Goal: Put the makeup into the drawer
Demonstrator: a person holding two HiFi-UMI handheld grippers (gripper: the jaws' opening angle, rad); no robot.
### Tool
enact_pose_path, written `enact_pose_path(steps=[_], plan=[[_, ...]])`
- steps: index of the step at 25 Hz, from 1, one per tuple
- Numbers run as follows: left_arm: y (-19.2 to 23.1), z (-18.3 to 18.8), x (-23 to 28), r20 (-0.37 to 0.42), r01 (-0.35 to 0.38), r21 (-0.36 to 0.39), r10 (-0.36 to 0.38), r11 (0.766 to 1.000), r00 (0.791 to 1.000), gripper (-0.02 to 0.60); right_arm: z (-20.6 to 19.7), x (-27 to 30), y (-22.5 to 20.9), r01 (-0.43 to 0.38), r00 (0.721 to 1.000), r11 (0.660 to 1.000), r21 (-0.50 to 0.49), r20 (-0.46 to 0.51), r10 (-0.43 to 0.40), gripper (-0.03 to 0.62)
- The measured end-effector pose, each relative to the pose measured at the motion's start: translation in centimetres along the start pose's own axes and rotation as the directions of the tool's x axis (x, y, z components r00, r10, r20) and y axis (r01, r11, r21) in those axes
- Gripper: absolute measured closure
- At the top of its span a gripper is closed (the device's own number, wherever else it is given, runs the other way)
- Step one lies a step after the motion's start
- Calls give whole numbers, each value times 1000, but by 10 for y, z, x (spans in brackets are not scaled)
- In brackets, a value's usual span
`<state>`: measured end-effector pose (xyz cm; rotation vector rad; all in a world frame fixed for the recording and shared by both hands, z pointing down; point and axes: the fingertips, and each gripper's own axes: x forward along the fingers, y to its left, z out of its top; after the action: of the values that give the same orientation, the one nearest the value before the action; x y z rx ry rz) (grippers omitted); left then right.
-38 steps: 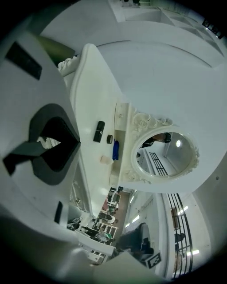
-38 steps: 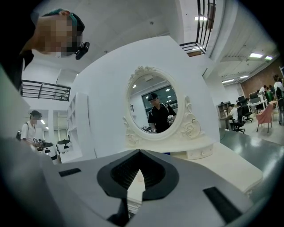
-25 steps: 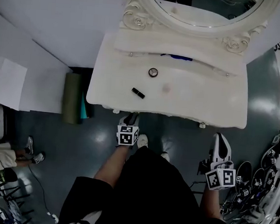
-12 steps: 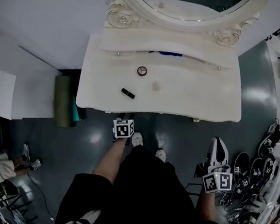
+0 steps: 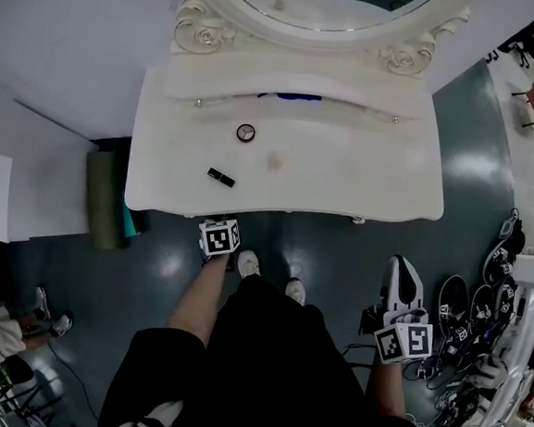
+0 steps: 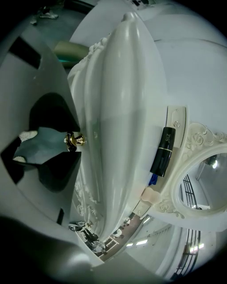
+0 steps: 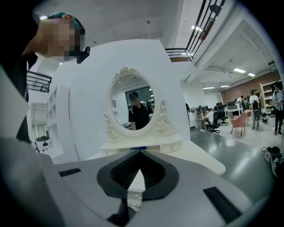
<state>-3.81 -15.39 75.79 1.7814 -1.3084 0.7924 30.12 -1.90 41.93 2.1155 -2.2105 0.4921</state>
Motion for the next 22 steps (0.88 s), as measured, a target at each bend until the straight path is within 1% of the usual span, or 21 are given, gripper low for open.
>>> enact_pose_path(steps=[4,8,11,16,19,22], plan=[[-2,-1,-2,6,-21,16,21,1000,1000,431,0,-5,-6,5,1000,1000,6,0,-5,572],[-4,0,-5,42,-34,77,31,996,999,443,1,-4,-7,-11,1000,1000,2,0,11,572],[-4,-1,-6,31,-38,72,36,997,999,445,2,-4,-6,-26,1000,1000,-2,3,26,572],[-5,-1,-8,36,-38,94,35,995,999,445,8,-2,-5,-44,999,999,-21,7,44,574],[-5,-12,-13,44,-55,99,51,994,998,446,9,-3,-10,-50,999,998,-22,9,50,572],[-8,-32,-23,45,-44,121,39,992,998,446,10,-4,-15,-63,998,998,-18,13,63,573]])
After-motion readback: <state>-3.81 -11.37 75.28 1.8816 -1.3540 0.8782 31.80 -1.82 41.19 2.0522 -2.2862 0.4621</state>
